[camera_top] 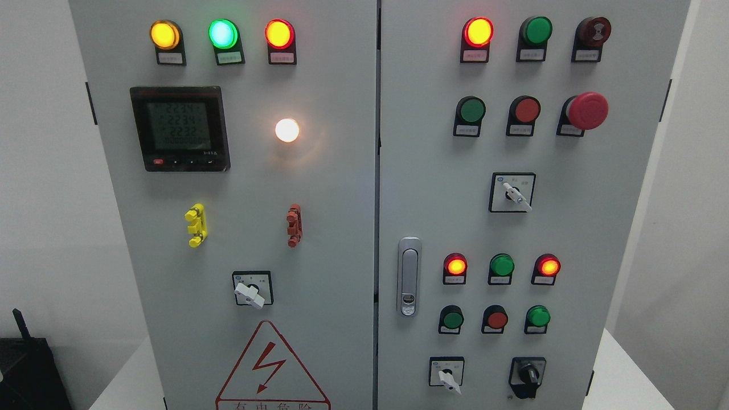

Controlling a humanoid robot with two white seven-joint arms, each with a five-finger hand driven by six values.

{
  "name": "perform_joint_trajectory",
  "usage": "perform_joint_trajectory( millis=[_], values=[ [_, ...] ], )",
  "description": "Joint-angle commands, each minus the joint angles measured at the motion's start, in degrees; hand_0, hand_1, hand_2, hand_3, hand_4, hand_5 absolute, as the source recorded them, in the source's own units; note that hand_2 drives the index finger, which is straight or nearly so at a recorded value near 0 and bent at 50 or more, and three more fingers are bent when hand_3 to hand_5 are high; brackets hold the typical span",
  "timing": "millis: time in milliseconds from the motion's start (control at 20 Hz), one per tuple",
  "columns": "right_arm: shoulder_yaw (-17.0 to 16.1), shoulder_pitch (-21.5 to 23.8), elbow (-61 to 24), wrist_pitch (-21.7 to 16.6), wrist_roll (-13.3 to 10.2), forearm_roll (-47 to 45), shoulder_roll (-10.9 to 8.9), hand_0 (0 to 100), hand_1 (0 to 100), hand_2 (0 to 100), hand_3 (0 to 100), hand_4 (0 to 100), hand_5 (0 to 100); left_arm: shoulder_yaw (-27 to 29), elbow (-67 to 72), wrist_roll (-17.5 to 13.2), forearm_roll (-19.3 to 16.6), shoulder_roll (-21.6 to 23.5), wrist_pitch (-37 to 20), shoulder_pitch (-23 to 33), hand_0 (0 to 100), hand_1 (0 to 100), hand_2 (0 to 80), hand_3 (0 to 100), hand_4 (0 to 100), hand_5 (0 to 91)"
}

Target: Trip black knob to open circuit

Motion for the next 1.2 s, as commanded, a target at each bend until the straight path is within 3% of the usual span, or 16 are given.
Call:
perform_joint_trajectory(
  millis=[0,351,752,802,1153],
  values=[
    [-0.4,0.8,-14.5,1.7,0.5,-2.5,-2.75,0,11,0,38,34,6,0.0,-1.1,0.0,0.0,0.0,0.0,0.0,12,39,0.0,0,0,0.0],
    [-0.8,-1.3,-16.4,4.7,0.9,-3.8,-3.9,0,11,0,62,53,23,-0.1,-1.1,0.0,0.0,0.0,0.0,0.0,12,39,0.0,0,0,0.0],
    [-2.0,-3.6,-20.6,10.1,0.9,-8.1,-5.66,0,10,0,74,63,37,0.0,-1.1,0.0,0.0,0.0,0.0,0.0,12,39,0.0,0,0,0.0],
    [-2.1,-4.1,-20.7,10.2,0.9,-8.1,-5.66,0,10,0,80,66,41,-0.1,-1.1,0.0,0.0,0.0,0.0,0.0,12,39,0.0,0,0,0.0],
    [-2.5,-5.7,-22.1,12.3,0.9,-8.1,-5.75,0,10,0,92,81,63,-0.1,-1.1,0.0,0.0,0.0,0.0,0.0,12,39,0.0,0,0,0.0]
  ],
)
